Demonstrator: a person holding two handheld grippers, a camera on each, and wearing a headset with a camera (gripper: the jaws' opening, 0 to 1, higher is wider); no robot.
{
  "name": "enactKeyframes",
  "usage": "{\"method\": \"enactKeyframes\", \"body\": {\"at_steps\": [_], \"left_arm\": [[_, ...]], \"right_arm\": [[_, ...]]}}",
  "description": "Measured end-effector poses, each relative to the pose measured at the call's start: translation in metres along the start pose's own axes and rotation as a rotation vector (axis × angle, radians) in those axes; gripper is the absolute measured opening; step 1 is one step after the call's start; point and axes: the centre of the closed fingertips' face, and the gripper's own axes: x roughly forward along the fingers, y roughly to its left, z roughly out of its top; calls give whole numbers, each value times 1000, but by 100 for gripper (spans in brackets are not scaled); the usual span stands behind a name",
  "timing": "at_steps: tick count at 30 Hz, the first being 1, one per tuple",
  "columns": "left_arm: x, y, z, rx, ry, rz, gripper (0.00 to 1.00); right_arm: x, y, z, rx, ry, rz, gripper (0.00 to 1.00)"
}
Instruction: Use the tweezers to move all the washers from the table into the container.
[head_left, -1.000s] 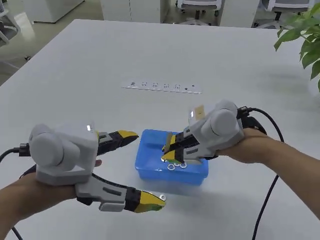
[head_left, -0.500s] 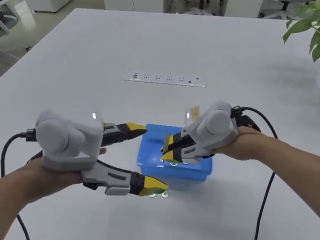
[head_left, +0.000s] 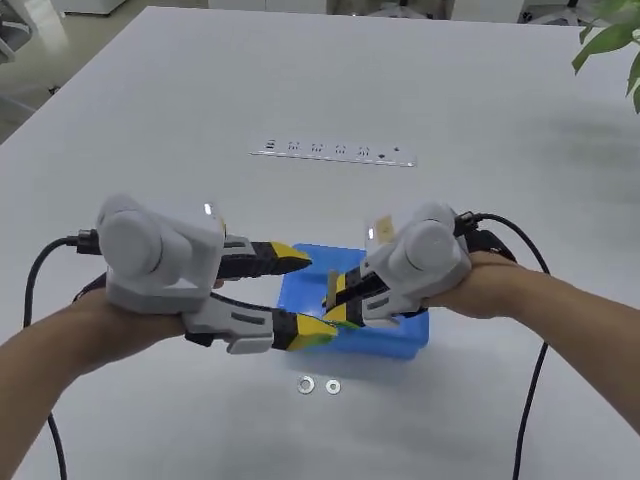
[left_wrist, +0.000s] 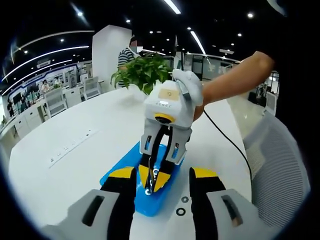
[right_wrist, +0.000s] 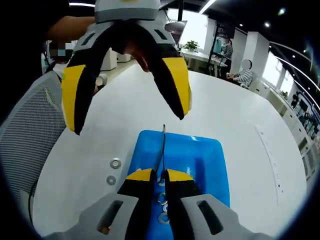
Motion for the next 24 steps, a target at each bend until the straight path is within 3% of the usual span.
{"method": "enactKeyframes", "body": {"at_steps": [5, 20, 24], "left_arm": [[7, 8, -3, 26, 25, 12, 31], [23, 19, -3, 87, 50, 16, 7], [23, 21, -3, 93, 54, 18, 7]], "right_arm": [[0, -3, 1, 13, -11, -3, 10], [0, -2, 0, -7, -6, 3, 10], [0, -3, 0, -6, -6, 2, 10]]}}
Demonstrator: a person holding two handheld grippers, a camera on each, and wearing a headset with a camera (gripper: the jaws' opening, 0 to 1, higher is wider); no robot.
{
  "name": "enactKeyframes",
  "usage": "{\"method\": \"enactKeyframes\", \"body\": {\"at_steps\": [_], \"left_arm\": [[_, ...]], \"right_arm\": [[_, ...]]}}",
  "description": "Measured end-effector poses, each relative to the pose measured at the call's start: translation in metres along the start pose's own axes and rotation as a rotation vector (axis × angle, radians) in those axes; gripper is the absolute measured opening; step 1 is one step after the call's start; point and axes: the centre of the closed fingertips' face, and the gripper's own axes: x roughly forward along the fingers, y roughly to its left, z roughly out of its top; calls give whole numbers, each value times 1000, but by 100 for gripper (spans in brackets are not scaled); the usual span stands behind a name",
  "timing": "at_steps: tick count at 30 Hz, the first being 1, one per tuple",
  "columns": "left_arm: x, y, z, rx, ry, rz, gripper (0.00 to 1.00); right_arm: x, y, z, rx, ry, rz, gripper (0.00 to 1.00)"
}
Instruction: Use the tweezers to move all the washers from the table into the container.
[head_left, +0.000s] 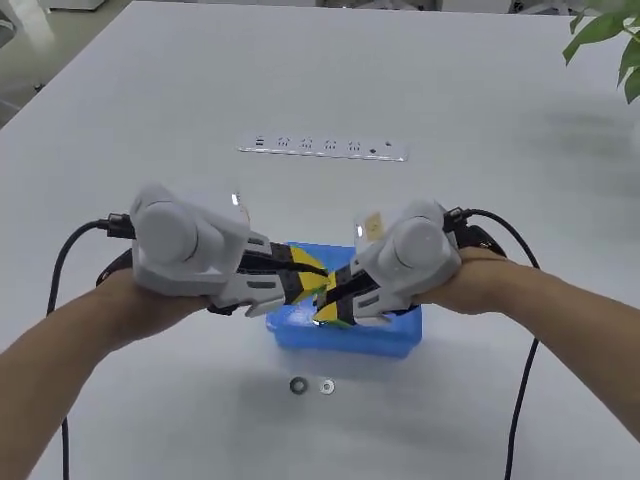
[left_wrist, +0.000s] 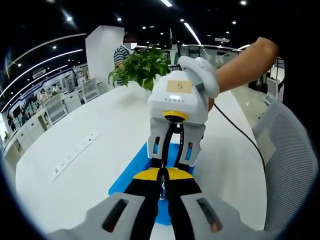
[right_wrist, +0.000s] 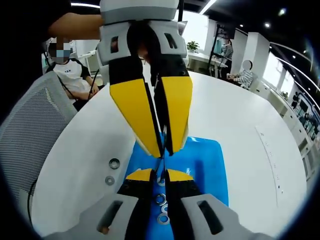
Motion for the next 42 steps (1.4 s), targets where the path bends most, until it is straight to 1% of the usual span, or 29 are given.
{"method": "enactKeyframes", "body": {"at_steps": [6, 8, 15, 24, 33, 35, 36, 42], "left_arm": [[-1, -1, 1, 12, 8, 1, 6], [-2, -2, 1, 1, 9, -3, 6], [-3, -6, 4, 16, 10, -18, 6], [-5, -5, 10, 26, 9, -18, 6], [-11, -6, 18, 27, 3, -21, 5], [-12, -6, 20, 29, 3, -20, 5], [-12, -6, 20, 30, 3, -21, 5], [-15, -13, 27, 35, 3, -28, 5]], "right_arm": [[0, 0, 0, -9, 6, -2, 12], [-1, 0, 0, -4, 7, -1, 12], [-5, 1, 1, 3, 6, -27, 13], [-10, -1, 5, 26, -11, -53, 16], [-22, -3, 11, 48, -21, -86, 24], [-23, -4, 11, 68, -16, -97, 28], [-25, -3, 11, 65, -15, -98, 29], [-35, 1, 11, 75, -11, -117, 34]]}}
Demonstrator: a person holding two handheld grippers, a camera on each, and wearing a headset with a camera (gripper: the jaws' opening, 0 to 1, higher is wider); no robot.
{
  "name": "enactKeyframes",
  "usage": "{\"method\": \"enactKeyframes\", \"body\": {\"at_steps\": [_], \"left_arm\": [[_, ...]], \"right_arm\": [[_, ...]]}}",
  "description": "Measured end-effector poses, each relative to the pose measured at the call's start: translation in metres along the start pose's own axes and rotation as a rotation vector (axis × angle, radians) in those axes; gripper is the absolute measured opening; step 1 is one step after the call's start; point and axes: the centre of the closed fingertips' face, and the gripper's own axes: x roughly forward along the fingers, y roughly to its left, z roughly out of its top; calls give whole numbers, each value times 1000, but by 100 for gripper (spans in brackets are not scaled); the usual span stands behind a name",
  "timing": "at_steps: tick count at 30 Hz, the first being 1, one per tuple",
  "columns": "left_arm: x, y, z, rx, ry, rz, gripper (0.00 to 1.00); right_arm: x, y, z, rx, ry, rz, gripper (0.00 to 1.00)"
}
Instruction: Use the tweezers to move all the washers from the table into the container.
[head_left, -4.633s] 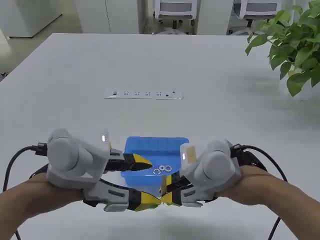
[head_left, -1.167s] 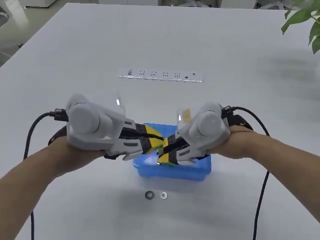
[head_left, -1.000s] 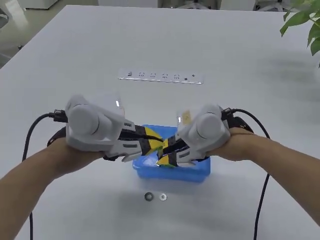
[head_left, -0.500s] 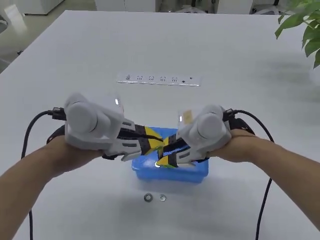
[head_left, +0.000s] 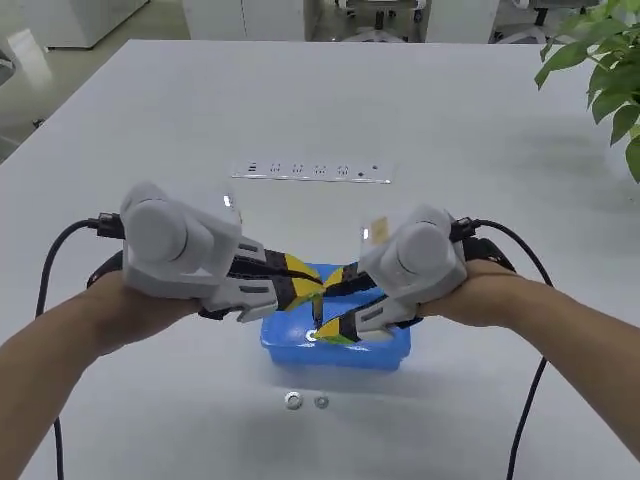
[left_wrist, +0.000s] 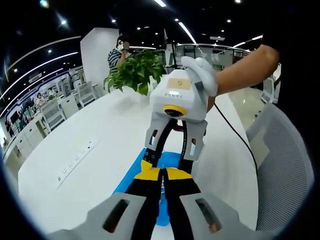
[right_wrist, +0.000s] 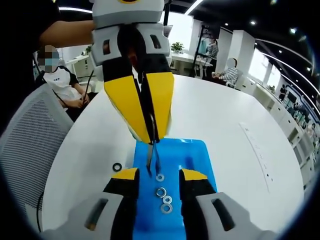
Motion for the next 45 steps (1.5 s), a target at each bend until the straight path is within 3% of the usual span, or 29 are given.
{"method": "enactKeyframes", "body": {"at_steps": [13, 35, 45], "left_arm": [[-8, -12, 14, 20, -6, 0, 5], [-18, -30, 20, 31, -14, -6, 5], [-20, -45, 19, 31, -16, -24, 5]], "right_arm": [[-28, 5, -10, 41, 10, -69, 52], [-64, 20, -34, 148, 11, -160, 74], [-71, 28, -37, 183, -6, -187, 84]]}}
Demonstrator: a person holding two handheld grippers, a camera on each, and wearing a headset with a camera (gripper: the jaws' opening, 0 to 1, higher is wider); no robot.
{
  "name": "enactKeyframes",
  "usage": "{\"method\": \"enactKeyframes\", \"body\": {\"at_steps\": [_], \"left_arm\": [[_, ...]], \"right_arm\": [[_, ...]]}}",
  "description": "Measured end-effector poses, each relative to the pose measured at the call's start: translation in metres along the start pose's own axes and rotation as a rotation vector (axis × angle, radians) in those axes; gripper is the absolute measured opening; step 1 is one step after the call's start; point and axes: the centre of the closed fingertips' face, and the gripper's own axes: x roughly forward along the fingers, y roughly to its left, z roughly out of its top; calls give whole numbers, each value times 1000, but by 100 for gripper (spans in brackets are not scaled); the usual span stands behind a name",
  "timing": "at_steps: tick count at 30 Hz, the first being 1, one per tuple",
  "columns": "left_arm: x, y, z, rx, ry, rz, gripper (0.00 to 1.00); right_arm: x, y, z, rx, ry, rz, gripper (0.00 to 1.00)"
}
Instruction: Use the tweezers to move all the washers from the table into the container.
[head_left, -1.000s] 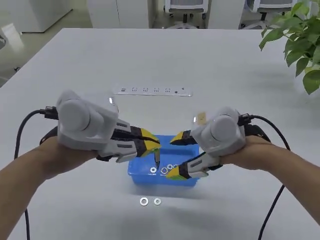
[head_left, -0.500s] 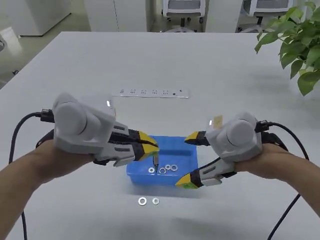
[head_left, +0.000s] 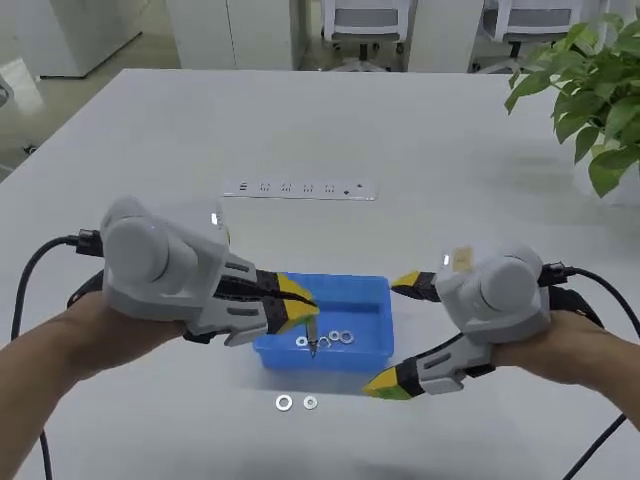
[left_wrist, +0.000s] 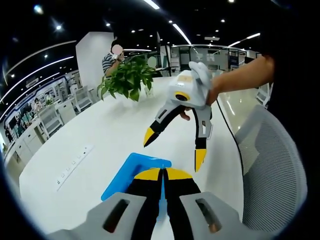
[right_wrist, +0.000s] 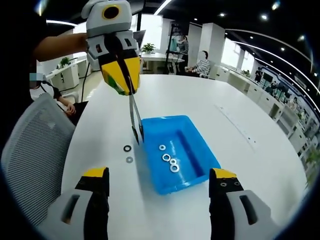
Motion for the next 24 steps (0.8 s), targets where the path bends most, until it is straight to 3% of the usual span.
{"method": "enactKeyframes", "body": {"at_steps": [18, 24], "left_arm": [[3, -19, -11, -3, 3, -38, 5], [6, -22, -16, -8, 10, -47, 5]], "right_arm": [[-7, 14, -9, 82, -31, -13, 100], [-8, 18, -15, 94, -25, -12, 100]]}}
